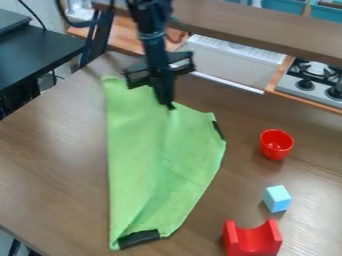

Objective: Fold the cloth from bottom left to top right

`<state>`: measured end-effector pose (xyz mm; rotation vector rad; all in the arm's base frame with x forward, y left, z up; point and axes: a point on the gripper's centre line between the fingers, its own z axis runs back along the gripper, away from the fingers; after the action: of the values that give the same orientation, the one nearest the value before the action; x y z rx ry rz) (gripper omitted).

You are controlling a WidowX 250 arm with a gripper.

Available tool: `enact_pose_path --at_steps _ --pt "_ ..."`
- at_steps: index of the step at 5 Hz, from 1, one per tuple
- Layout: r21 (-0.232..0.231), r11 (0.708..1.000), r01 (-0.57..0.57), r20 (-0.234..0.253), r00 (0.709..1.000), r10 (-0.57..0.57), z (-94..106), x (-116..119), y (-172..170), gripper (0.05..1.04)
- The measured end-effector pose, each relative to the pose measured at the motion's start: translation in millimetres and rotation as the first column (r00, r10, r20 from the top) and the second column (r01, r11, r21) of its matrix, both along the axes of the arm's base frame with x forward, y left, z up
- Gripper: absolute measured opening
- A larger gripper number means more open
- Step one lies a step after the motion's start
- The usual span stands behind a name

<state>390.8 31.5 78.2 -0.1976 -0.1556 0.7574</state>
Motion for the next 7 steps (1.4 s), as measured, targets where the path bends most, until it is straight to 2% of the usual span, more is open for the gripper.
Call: enact_pose_path --at_steps 2,3,4,5,6,7 --pt "-0.026 0.999 -0.035 -0.047 0.998 0.033 -12.7 46 -42 0.050" --pt "-0.020 0.999 -0.045 -0.039 0.998 0.044 -19.3 63 -51 0.068" --pt "0.008 1.000 -0.015 -0.026 1.000 0.016 -26.2 72 -60 0.212" --pt "0.007 1.000 0.014 -0.039 0.999 -0.014 -39.3 65 -67 0.469" --pt "-0.038 0.998 0.040 -0.053 0.998 -0.042 -43.2 54 -70 0.783" --pt "-0.065 0.997 0.045 0.032 0.999 -0.043 -11.7 44 -46 0.991"
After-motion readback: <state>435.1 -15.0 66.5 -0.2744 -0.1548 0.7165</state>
